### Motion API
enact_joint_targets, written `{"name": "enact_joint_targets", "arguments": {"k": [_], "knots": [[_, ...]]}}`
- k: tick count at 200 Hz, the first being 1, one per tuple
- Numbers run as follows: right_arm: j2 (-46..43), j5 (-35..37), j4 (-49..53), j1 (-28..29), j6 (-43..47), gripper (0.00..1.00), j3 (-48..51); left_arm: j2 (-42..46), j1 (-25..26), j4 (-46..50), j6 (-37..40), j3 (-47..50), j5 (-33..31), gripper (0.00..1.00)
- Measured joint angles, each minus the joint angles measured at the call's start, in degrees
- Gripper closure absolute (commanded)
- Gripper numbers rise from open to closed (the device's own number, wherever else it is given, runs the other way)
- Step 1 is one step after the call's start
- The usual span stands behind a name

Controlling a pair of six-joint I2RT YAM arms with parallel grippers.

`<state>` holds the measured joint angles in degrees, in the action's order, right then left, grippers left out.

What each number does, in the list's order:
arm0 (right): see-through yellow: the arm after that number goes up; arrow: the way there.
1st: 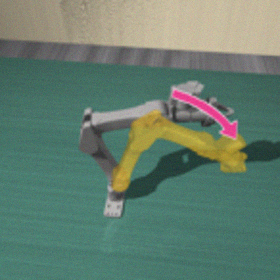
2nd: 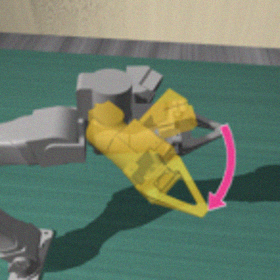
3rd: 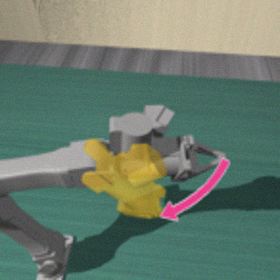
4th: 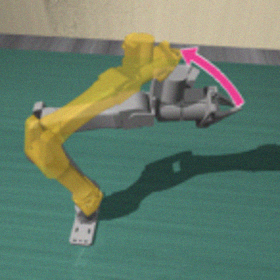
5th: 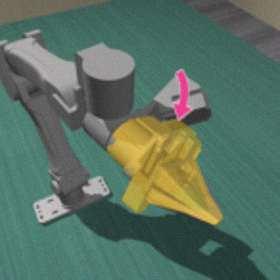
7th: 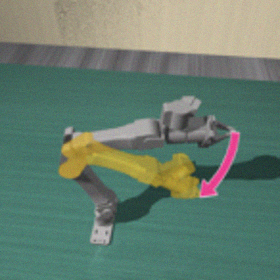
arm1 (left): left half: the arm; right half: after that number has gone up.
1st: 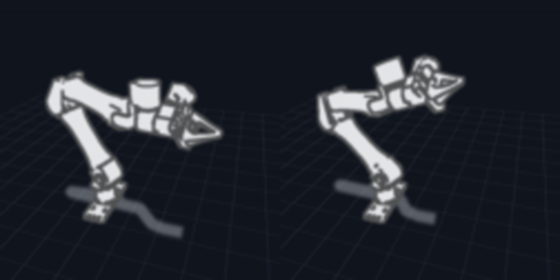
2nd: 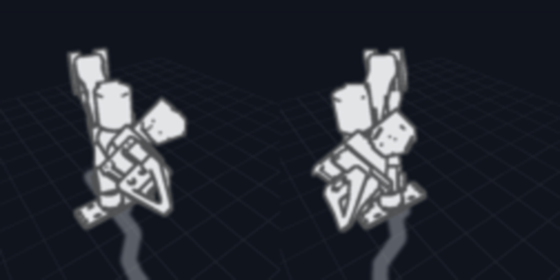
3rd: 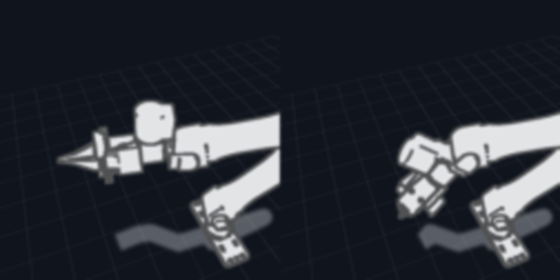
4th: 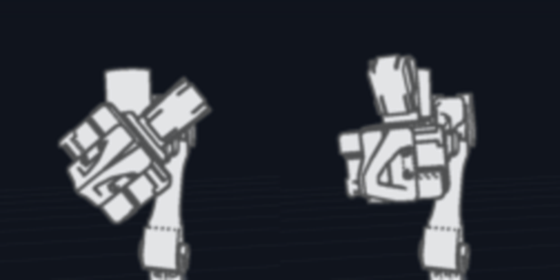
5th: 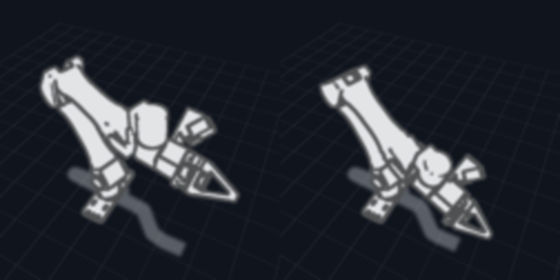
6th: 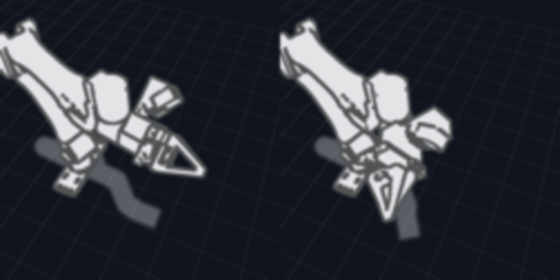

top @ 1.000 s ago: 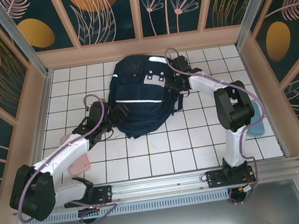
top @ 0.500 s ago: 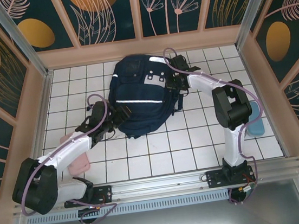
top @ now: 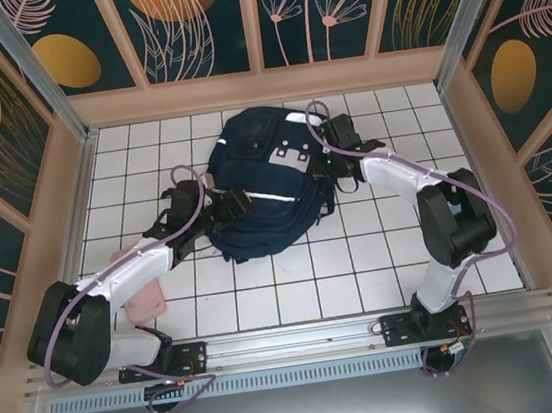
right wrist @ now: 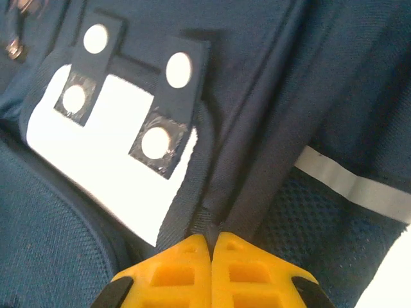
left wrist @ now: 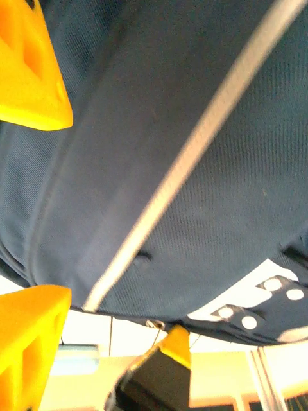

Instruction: Pack the student bag

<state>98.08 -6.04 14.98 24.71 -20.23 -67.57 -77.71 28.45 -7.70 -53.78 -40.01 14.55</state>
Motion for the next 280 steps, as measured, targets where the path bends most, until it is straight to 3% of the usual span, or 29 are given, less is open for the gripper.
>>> {"name": "enact_joint_targets", "arguments": {"k": [15, 63, 113, 217, 246, 280], "knots": [[-2.4, -1.1, -1.1, 1.0, 1.1, 1.0, 3.0, -2.1, 1.2, -1.8, -0.6, -0.9, 0.7, 0.46], [-5.7, -2.4, -4.3, 3.2, 5.0, 1.0, 7.1, -10.4, 5.4, -3.0, -1.3, -3.9, 1.4, 0.47], [-8.5, -2.3, -6.5, 4.4, 7.4, 1.0, 10.3, -13.5, 5.7, -3.0, -2.4, -5.7, 0.7, 0.47], [-13.9, -12.1, -15.0, 14.8, 11.4, 1.0, 21.8, -17.8, 5.7, -3.9, -3.7, -6.8, -0.5, 0.57], [-17.8, -15.0, -16.1, 16.0, 10.2, 0.6, 24.6, -17.8, 5.7, -3.8, -3.5, -7.2, -0.5, 0.56], [-26.1, -13.9, -17.8, 12.2, 4.7, 0.45, 26.4, -16.9, 6.0, -0.7, -0.7, -9.2, -1.4, 0.5]]}}
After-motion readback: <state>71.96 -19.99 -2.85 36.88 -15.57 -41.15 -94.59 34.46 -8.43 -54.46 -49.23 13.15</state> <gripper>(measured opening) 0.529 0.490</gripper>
